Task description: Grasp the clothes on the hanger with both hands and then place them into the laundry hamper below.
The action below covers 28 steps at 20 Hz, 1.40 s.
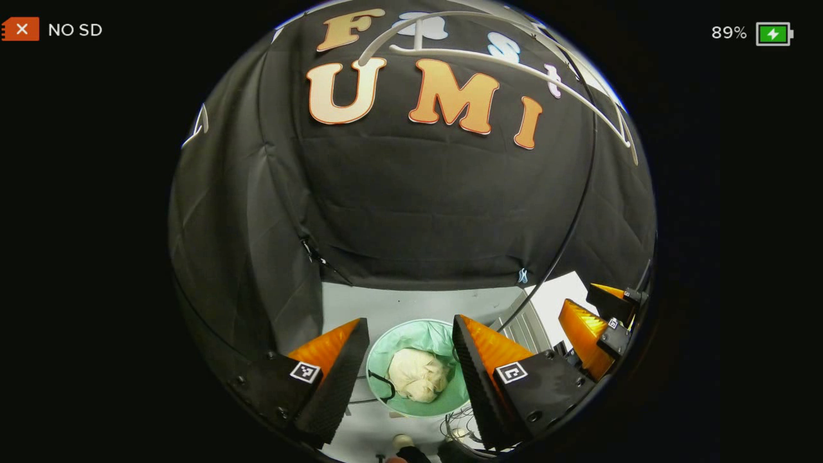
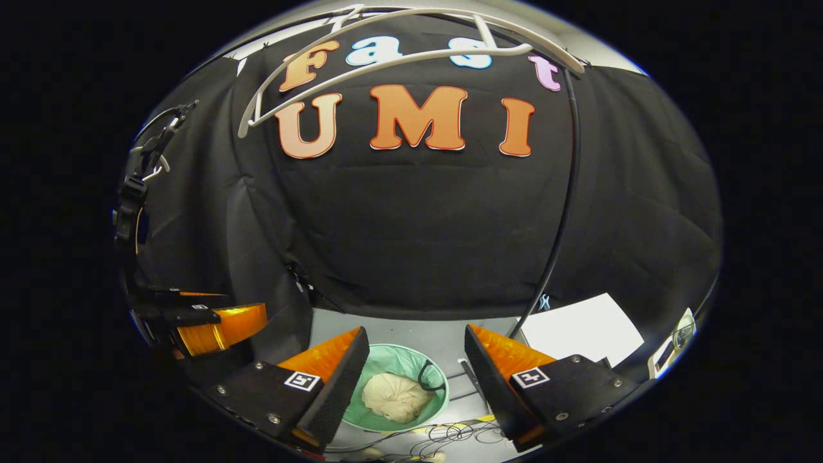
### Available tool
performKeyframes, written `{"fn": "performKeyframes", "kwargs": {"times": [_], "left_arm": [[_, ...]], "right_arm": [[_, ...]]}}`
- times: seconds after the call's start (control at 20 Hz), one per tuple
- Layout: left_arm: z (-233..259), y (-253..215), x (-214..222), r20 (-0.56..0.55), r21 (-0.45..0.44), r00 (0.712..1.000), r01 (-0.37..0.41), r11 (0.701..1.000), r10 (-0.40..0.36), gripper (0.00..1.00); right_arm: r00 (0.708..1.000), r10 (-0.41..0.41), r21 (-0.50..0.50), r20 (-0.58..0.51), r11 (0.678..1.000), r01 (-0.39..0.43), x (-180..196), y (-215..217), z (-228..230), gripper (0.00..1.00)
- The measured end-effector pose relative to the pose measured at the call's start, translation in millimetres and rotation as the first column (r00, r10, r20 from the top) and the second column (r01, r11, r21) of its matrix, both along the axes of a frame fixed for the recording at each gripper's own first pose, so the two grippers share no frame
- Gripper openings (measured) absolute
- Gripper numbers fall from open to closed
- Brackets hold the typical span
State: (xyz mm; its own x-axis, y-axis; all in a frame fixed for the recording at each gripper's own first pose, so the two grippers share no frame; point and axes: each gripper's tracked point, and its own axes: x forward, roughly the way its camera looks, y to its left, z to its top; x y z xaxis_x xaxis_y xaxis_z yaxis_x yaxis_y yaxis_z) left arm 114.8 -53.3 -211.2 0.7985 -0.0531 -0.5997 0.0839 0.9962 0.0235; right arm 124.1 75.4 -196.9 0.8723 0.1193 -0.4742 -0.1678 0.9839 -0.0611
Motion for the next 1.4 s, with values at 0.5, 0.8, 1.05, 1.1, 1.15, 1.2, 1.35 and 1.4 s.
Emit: {"fn": "performKeyframes", "kwargs": {"times": [0.5,0.8,1.05,1.1,1.15,1.2,1.35,1.4], "left_arm": [[31.5,-2.4,-28.5,0.062,0.02,0.998,-0.017,1.0,0.016,0.82],[86.9,-8.2,-57.2,0.195,-0.002,0.98,-0.041,0.999,0.041,0.82],[148.1,-20.9,-80.7,0.348,0.012,0.937,-0.042,0.999,0.036,0.82],[162.5,-25.1,-84.5,0.373,0.01,0.927,-0.039,0.999,0.032,0.82],[173.2,-28.3,-87.0,0.394,0.008,0.919,-0.034,0.999,0.028,0.81],[185.0,-33.1,-90.1,0.414,0.01,0.91,-0.029,1.0,0.022,0.81],[217.5,-48.6,-100.4,0.463,0.009,0.886,-0.019,1.0,0.013,0.79],[227.1,-53.1,-104.1,0.478,0.007,0.878,-0.017,1.0,0.012,0.81]], "right_arm": [[0.996,-0.056,0.029,0.072,0.998,0.054,-32.0,-44.1,38.9,0.93],[0.98,-0.094,0.058,0.175,0.995,0.085,-72.5,-83.1,95.7,0.93],[0.955,-0.115,0.082,0.275,0.992,0.095,-102.6,-110.5,154.3,0.93],[0.949,-0.117,0.085,0.291,0.992,0.096,-106.4,-114.7,164.1,0.93],[0.945,-0.119,0.089,0.306,0.991,0.096,-109.6,-120.6,174.3,0.93],[0.94,-0.122,0.093,0.319,0.991,0.097,-112.6,-127.7,183.1,0.88],[0.925,-0.124,0.11,0.36,0.99,0.09,-122.3,-140.7,206.9,0.93],[0.92,-0.121,0.114,0.373,0.99,0.084,-125.4,-142.8,214.5,0.93]]}}
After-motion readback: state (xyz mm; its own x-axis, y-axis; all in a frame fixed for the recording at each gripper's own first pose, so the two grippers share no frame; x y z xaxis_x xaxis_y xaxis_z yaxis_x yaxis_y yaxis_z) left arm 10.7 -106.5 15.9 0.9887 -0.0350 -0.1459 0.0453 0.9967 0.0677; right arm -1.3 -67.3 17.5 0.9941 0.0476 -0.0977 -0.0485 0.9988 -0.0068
